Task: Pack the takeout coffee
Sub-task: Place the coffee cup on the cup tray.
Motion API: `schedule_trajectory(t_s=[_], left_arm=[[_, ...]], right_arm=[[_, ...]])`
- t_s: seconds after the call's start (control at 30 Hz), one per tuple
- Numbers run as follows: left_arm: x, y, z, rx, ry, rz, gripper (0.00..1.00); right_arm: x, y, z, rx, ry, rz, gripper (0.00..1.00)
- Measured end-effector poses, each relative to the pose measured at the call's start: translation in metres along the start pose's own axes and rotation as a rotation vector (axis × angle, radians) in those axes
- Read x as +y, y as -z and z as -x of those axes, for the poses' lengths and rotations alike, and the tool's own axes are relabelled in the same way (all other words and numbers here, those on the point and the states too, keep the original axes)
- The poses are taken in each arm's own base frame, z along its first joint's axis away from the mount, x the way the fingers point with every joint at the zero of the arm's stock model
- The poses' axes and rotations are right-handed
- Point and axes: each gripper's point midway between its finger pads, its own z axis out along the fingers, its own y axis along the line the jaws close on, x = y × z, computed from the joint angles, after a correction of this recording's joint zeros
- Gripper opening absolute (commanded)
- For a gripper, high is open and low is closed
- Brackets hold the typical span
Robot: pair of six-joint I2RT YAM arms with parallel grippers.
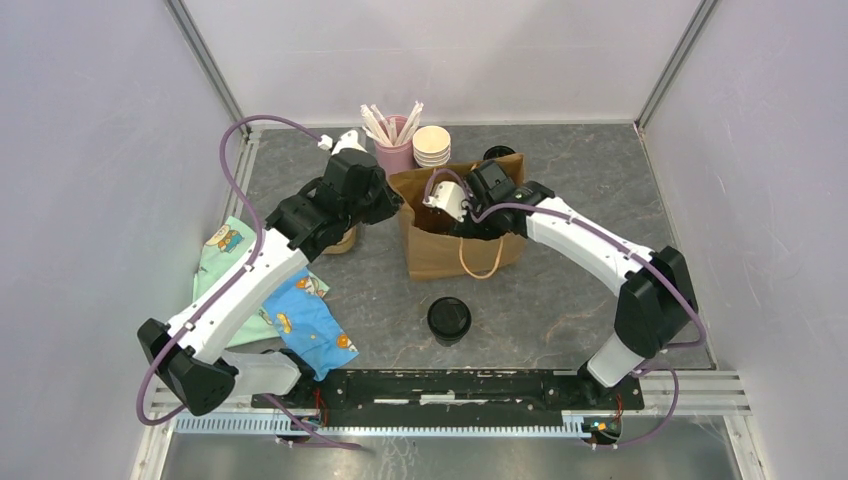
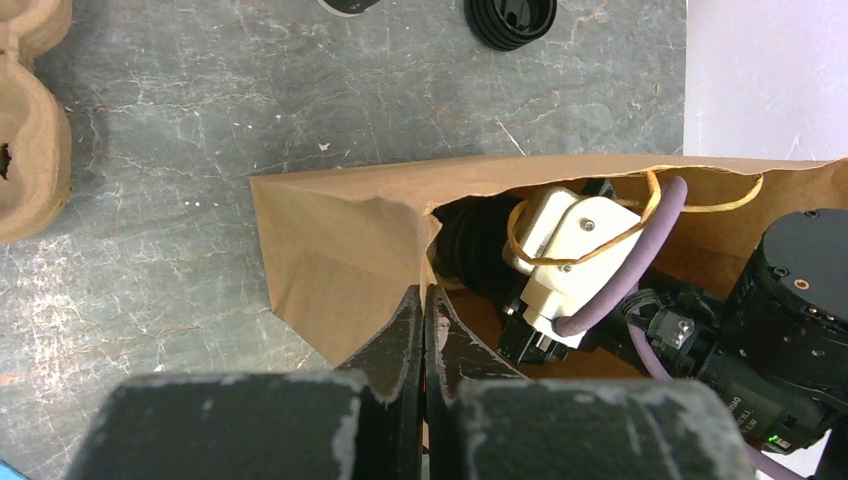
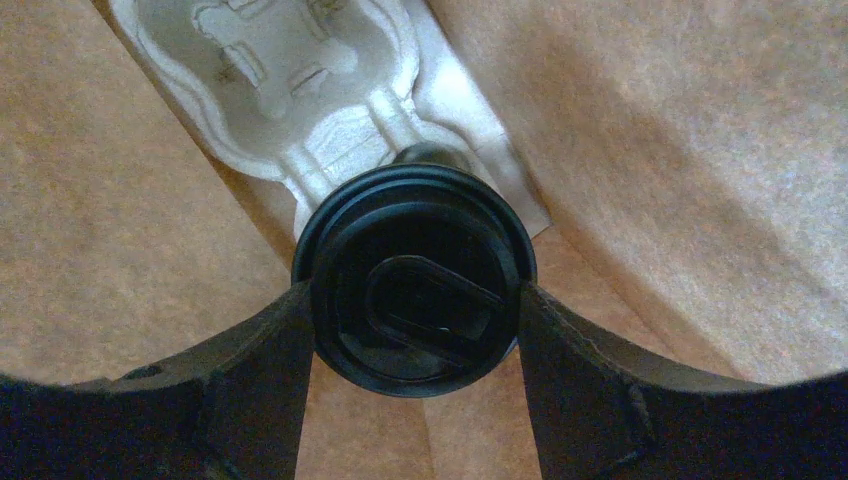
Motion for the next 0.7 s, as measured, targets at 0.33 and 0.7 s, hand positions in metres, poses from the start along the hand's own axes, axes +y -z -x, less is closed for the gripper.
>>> schedule_trajectory(t_s=[0.33,0.7], left_arm=[[0.002,-0.005,0.005,0.001,-0.037,0.006,0.02],[0.003,-0.009,0.009,0.005,-0.05,0.008,0.02]], right_arm=[[0.002,0.018,0.017,0.024,-0.044,0.074,0.6],[0.004,0.072,0.056,-0.111,-0.102,0.065,0.97]])
